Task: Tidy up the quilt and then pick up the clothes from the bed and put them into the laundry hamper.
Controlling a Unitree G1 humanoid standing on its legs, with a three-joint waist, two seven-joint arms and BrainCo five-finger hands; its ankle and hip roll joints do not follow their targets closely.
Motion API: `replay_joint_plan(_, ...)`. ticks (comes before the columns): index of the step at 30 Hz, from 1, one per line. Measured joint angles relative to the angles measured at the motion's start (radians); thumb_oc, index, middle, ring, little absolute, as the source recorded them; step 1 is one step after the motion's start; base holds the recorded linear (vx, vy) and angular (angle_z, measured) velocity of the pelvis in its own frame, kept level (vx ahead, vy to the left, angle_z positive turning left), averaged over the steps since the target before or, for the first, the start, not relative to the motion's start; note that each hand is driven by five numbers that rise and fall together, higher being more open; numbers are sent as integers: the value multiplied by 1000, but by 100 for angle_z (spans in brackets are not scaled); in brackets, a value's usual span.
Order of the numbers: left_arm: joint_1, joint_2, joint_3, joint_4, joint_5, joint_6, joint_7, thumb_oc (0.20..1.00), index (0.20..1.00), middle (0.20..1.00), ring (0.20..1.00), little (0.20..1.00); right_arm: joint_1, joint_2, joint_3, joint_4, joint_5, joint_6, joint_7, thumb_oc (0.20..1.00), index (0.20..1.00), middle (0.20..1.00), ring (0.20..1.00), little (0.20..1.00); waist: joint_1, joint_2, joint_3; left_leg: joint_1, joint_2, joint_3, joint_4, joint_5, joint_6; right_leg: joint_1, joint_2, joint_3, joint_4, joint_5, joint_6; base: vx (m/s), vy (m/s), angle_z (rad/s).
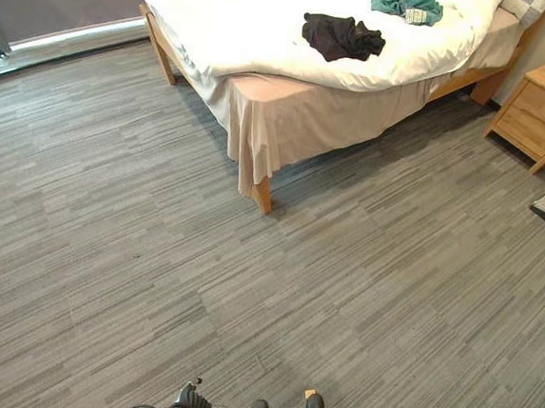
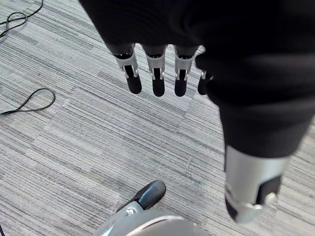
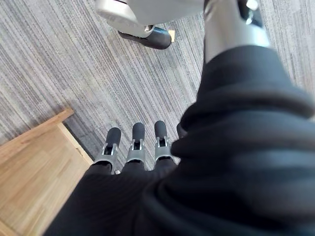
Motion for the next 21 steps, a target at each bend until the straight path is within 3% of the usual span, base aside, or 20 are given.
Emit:
replay_joint_plan(1,-22,7,7,9,1,4,3,1000,1000,1000,1000,1000,-14,0,-1,-1,0,0,0,1000,1000,1000,1000,1000,0,-4,14,0,5,10,-4,-14,6,-41,5,-1,67,-7,13,65,60,-27)
replay_joint_plan(2,-29,10,9,11,1,4,6,1000,1000,1000,1000,1000,-34,-2,-2,-3,1,-1,-3,1000,1000,1000,1000,1000,0,3,35,3,17,17,-4,-11,8,-91,11,-8,169,-31,51,157,79,-24)
replay_joint_plan(3,-43,15,12,15,4,9,11,1000,1000,1000,1000,1000,-51,-2,-5,-15,10,-3,-9,1000,1000,1000,1000,1000,-4,4,63,17,26,18,-1,-9,15,-186,2,-27,373,-77,112,182,60,-10)
replay_joint_plan(4,-48,15,13,16,6,10,13,1000,1000,1000,1000,1000,-45,0,-6,-18,15,-4,-11,1000,1000,1000,1000,1000,-9,4,65,29,22,10,2,-26,28,-225,-13,-35,437,-107,134,501,55,-6)
replay_joint_plan(6,-48,12,20,16,6,11,14,1000,1000,1000,1000,1000,-20,10,-51,-33,48,-1,-22,1000,1000,1000,1000,1000,-10,-11,72,53,9,17,-4,-49,41,-313,-76,-47,566,-111,140,580,-35,-7)
replay_joint_plan(7,-39,10,14,23,6,12,10,1000,1000,1000,1000,1000,-9,15,-83,-43,74,-6,-23,1000,1000,1000,1000,1000,-27,-10,72,55,11,17,-4,-63,27,-330,-104,-63,464,-117,132,477,-91,1)
replay_joint_plan(10,-53,7,-9,54,29,17,4,1000,1000,1000,1000,1000,-3,15,-84,-36,79,-5,-29,1000,1000,1000,1000,1000,-69,-18,71,57,11,2,-3,-79,8,-338,-146,-31,76,-86,176,365,-67,9)
replay_joint_plan(12,-53,7,-11,57,48,18,3,1000,1000,1000,1000,1000,10,17,-84,-23,80,3,-30,1000,1000,1000,1000,1000,-90,-18,73,88,13,1,-5,-112,-4,-351,-171,-17,-52,-52,188,685,-134,10)
replay_joint_plan(13,-44,3,-15,59,64,18,3,1000,1000,1000,1000,1000,24,17,-84,-8,79,6,-30,1000,1000,1000,1000,1000,-111,-23,65,122,24,-1,-4,-147,-26,-331,-171,5,-56,-42,185,829,-202,12)
replay_joint_plan(14,-36,-7,-15,66,76,17,3,1000,1000,1000,1000,1000,42,11,-84,-2,78,6,-30,1000,1000,1000,1000,1000,-124,-3,66,150,48,-2,-3,-170,-27,-329,-151,1,-21,34,167,619,-177,15)
replay_joint_plan(15,-29,-24,-10,77,80,10,3,1000,1000,1000,1000,1000,42,3,-92,7,76,6,-30,1000,1000,1000,1000,1000,-129,43,63,184,92,1,24,-183,-51,-333,-109,-9,57,45,152,557,-324,22)
replay_joint_plan(16,-27,-29,-3,82,80,4,4,1000,1000,1000,1000,1000,49,8,-99,37,77,10,-27,1000,1000,1000,1000,1000,-143,41,59,166,130,2,147,-180,-75,-304,-97,-14,112,58,138,360,-253,30)
replay_joint_plan(17,-23,-37,5,78,78,3,5,1000,1000,1000,1000,1000,58,1,-103,37,75,10,-28,1000,1000,1000,1000,1000,-141,52,41,155,140,-2,220,-152,-102,-275,-87,-36,106,61,133,530,-476,43)
replay_joint_plan(18,-34,-41,32,61,65,-2,15,1000,1000,1000,1000,1000,59,-4,-104,45,67,8,-30,1000,1000,1000,1000,1000,-132,39,31,17,165,-30,512,-104,-143,-223,-86,-60,86,68,92,286,-312,23)
replay_joint_plan(19,-32,-41,44,40,61,0,22,1000,1000,1000,1000,1000,52,-10,-98,32,65,9,-33,1000,1000,1000,1000,1000,-98,34,22,-48,165,-57,637,-20,-163,-201,-85,-63,75,79,21,287,-310,25)
replay_joint_plan(20,-39,-45,54,18,44,-2,28,1000,1000,1000,1000,1000,42,-17,-80,32,65,10,-38,1000,1000,1000,1000,1000,-84,18,28,-116,162,-96,767,79,-178,-167,-84,-70,50,82,-15,311,-143,12)
replay_joint_plan(21,-61,-42,60,-13,3,-2,50,1000,1000,1000,1000,1000,23,-31,-70,40,65,11,-43,1000,1000,1000,1000,1000,-58,6,34,-235,156,-98,963,156,-193,-114,-87,-80,1,95,-27,460,-45,-3)
